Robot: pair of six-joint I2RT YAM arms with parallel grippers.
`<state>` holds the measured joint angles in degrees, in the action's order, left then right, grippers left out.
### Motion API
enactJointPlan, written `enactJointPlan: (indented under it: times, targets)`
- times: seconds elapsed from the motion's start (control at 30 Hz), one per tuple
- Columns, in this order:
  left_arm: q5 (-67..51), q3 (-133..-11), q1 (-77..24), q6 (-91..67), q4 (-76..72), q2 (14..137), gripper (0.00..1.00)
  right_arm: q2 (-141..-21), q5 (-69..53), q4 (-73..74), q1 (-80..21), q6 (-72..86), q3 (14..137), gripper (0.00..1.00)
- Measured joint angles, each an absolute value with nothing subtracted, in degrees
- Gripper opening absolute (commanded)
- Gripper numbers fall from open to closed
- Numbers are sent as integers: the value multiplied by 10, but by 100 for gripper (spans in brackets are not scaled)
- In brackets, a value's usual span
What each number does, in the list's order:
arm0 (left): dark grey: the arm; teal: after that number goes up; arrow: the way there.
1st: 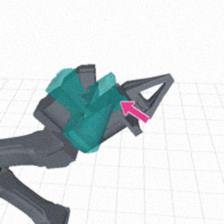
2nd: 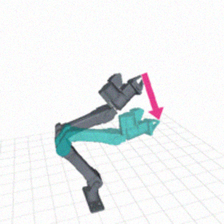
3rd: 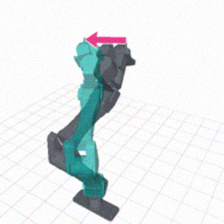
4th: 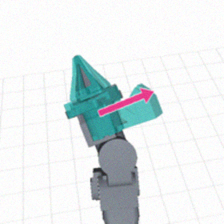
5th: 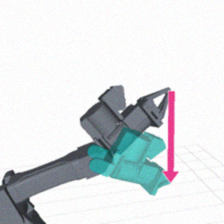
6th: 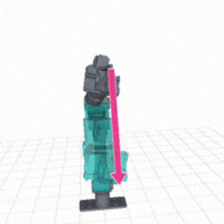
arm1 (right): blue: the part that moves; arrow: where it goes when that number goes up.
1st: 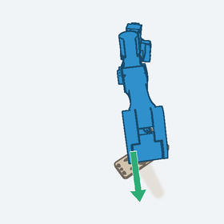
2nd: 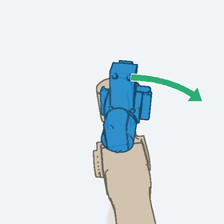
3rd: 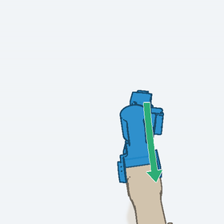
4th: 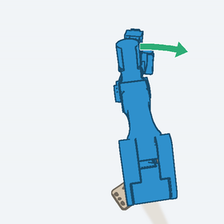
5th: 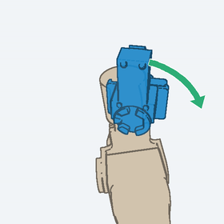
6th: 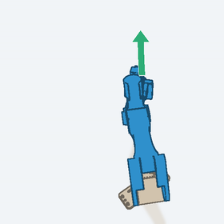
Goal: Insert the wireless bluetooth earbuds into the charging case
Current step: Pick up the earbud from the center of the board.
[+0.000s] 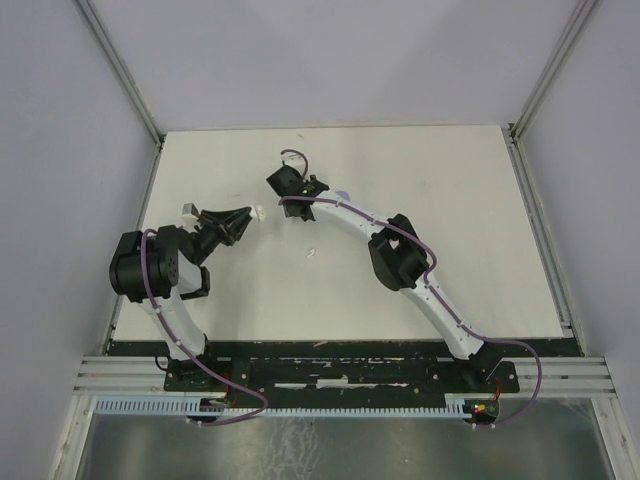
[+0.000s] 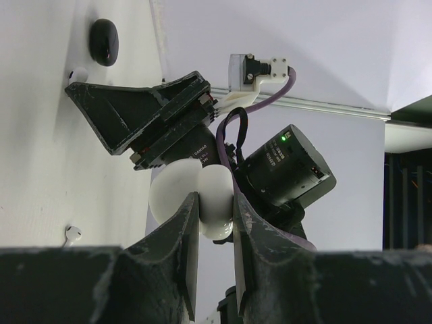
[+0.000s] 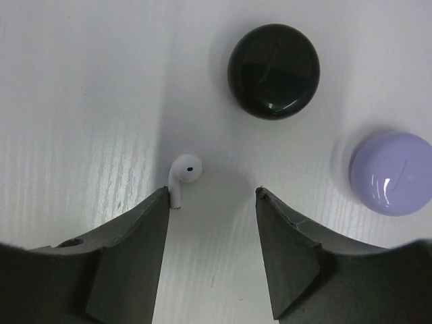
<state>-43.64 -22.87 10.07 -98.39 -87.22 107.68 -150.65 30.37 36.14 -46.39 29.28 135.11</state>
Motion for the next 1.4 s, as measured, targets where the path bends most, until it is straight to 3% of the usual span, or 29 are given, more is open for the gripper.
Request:
enactJointPlan:
  times: [0.33, 1.4]
  targets:
    - [-436, -229, 101, -984, -872, 1077, 3, -1497, 321, 340, -464, 274, 1327, 61]
    - [-436, -229, 103, -984, -873, 1082, 3, -1520, 195, 340, -438, 259, 1375, 47]
